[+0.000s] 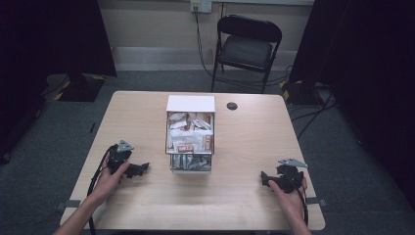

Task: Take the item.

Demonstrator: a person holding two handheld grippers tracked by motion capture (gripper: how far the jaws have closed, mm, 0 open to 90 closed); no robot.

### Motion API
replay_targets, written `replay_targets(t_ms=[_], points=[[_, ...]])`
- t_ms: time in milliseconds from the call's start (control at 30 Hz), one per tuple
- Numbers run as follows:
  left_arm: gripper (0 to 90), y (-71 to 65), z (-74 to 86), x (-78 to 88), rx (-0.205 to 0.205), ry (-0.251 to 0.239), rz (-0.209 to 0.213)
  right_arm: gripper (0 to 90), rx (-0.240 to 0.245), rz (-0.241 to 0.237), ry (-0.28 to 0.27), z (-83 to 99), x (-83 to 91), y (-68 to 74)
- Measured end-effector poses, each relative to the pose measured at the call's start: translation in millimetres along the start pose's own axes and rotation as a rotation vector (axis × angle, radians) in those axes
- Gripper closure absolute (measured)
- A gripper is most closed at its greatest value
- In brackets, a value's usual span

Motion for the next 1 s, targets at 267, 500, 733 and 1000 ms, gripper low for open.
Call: replay_targets(t_ms=[267,500,733,1000], points=[[0.0,0.1,-0.1,0.0,-0.001,0.0,-0.001,2.8,-0.001,-0.004,0.001,-0.1,0.2,0.2],[0.0,0.1,-0.1,0.0,-0.001,0.0,-0.002,9.0,0.007,-0.015,-0.002,-0.8,1.9,2.0],[0.0,0.1,-0.1,0.0,-0.001,0.0,-0.002,14.6,0.007,-0.033,-0.009,-5.1,7.8,2.5],[0.0,0.1,-0.1,0.0,-0.001,0.0,-0.002,18.7,-0.002,-0.045,-0.024,-8.5,12.3,3.2]])
Point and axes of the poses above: each handheld gripper's, and its own axes: x roughly backward along the jaws, z roughly out of its underside, y roughly to its left, the point moved 6 cm from there along -x, roughly forward along the jaws, and after that the axes turned 2 degrees about -y, right-handed, at the moved point
